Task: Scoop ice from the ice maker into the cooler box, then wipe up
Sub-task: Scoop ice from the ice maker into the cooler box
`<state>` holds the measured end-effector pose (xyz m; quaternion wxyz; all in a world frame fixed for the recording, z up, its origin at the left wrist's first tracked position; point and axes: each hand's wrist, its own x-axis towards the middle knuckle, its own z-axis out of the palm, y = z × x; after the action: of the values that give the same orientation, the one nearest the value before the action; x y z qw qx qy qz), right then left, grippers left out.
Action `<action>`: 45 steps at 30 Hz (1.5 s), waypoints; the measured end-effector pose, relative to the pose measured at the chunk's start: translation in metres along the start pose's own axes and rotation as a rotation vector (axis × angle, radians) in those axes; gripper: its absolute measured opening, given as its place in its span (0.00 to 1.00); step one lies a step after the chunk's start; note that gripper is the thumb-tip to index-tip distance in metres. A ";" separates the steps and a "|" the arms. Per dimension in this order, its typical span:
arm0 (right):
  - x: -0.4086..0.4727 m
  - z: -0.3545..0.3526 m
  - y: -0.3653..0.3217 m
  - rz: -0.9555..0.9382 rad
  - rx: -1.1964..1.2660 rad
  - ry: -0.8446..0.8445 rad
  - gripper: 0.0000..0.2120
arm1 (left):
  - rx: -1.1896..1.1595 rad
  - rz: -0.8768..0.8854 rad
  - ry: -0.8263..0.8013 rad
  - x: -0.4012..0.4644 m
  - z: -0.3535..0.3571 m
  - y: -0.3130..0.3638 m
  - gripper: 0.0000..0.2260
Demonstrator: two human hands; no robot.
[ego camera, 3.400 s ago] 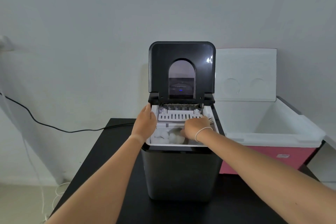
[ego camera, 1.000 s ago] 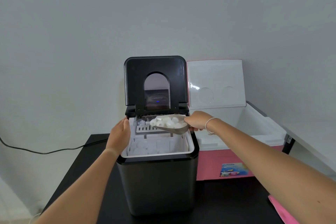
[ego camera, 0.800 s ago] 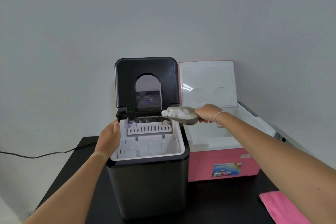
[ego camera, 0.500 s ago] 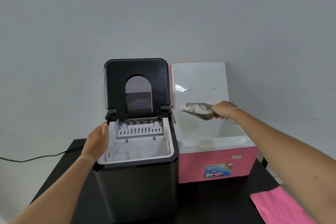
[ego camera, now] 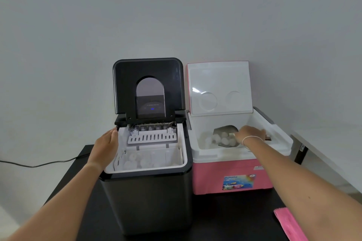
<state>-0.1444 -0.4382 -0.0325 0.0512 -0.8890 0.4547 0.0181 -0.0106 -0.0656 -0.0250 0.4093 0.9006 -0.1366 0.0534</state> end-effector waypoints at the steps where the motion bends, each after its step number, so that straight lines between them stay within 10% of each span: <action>1: 0.001 0.003 -0.001 -0.017 -0.050 0.035 0.18 | 0.007 0.002 0.001 0.000 0.000 0.001 0.20; 13: -0.002 0.014 -0.003 -0.152 -0.069 0.421 0.18 | 0.013 0.021 0.021 -0.002 0.000 0.003 0.18; 19: -0.011 -0.019 -0.019 -0.109 0.395 0.380 0.27 | 0.012 0.031 0.021 -0.002 0.000 0.004 0.18; 25: -0.048 -0.056 -0.066 -0.507 0.611 0.216 0.25 | 0.004 0.055 0.015 -0.003 0.000 0.003 0.15; 28: -0.072 -0.059 -0.095 -0.641 0.315 0.018 0.23 | 0.008 0.066 0.014 0.000 0.001 -0.002 0.15; 38: -0.144 -0.023 -0.176 -0.781 -0.848 0.322 0.10 | -0.025 0.077 0.007 0.007 0.002 -0.013 0.16; 45: -0.132 0.006 -0.186 -0.683 -0.839 0.214 0.09 | -0.085 0.093 -0.003 0.006 0.002 -0.013 0.14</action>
<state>-0.0708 -0.2232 -0.0137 -0.3513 -0.9269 0.0971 0.0897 -0.0014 -0.0601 -0.0346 0.4440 0.8752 -0.1810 0.0651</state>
